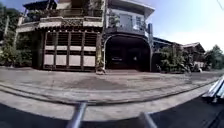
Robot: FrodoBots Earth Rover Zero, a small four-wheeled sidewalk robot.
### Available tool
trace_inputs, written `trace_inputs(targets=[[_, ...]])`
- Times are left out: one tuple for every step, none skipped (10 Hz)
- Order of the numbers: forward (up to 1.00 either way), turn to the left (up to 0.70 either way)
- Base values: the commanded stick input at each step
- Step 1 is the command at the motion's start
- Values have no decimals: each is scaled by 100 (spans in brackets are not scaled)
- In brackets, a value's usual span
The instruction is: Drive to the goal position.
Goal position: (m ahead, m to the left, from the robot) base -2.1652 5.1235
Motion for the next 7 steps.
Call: trace_inputs(targets=[[0, -70], [0, -70], [0, -70], [0, -70], [0, -70], [0, -70], [0, -70]])
